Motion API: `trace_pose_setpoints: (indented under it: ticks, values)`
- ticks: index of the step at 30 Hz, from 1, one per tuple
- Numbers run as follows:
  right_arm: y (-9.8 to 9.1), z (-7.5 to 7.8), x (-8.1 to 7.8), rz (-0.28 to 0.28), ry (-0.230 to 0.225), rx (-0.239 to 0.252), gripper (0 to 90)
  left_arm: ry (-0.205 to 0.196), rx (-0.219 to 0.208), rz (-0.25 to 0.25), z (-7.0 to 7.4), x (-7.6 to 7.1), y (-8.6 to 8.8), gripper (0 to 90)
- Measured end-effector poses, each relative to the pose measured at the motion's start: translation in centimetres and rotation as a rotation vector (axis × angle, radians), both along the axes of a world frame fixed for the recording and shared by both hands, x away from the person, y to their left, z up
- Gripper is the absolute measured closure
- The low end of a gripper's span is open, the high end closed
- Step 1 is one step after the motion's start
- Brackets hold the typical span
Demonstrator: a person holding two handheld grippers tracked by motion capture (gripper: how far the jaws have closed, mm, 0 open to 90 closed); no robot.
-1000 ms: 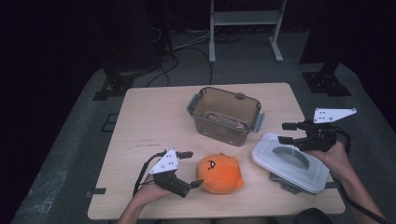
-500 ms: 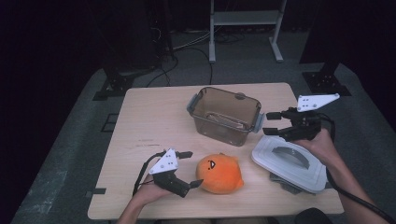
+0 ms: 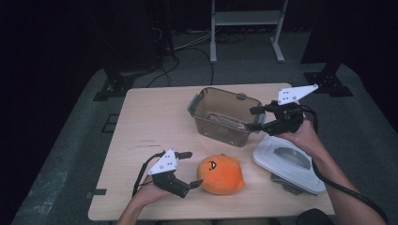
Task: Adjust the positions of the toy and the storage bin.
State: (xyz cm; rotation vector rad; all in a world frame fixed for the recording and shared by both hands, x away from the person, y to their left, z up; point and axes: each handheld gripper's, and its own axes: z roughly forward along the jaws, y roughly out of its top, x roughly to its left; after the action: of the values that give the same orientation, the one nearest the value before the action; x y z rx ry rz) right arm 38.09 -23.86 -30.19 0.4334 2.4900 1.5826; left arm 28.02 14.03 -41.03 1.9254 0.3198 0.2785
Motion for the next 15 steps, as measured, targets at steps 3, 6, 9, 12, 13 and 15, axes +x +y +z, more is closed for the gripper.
trace_pose_setpoints:
  ticks: [3,6,9,12,13,15]
  values:
    - [0.7,0.2,0.3,0.009,-0.001,-0.003,35.2,-0.001,-0.001,0.0,0.0,0.0,0.0,4.8]
    - [1.4,0.4,0.6,0.018,-0.003,-0.006,34.9,0.001,-0.002,0.0,0.1,0.0,0.1,4.8]
    - [2.2,0.5,1.1,0.026,-0.001,-0.007,34.7,0.005,-0.005,0.002,0.0,0.0,0.2,4.8]
    - [2.8,0.3,1.5,0.03,0.002,-0.009,34.6,0.005,-0.016,0.006,0.1,0.1,0.3,4.8]
    - [3.1,0.2,1.6,0.033,-0.002,-0.009,34.7,0.003,-0.017,0.005,0.1,0.1,0.3,4.8]
    - [3.6,-0.1,1.9,0.038,-0.001,-0.014,34.7,0.0,-0.019,0.005,0.2,0.0,0.3,4.8]
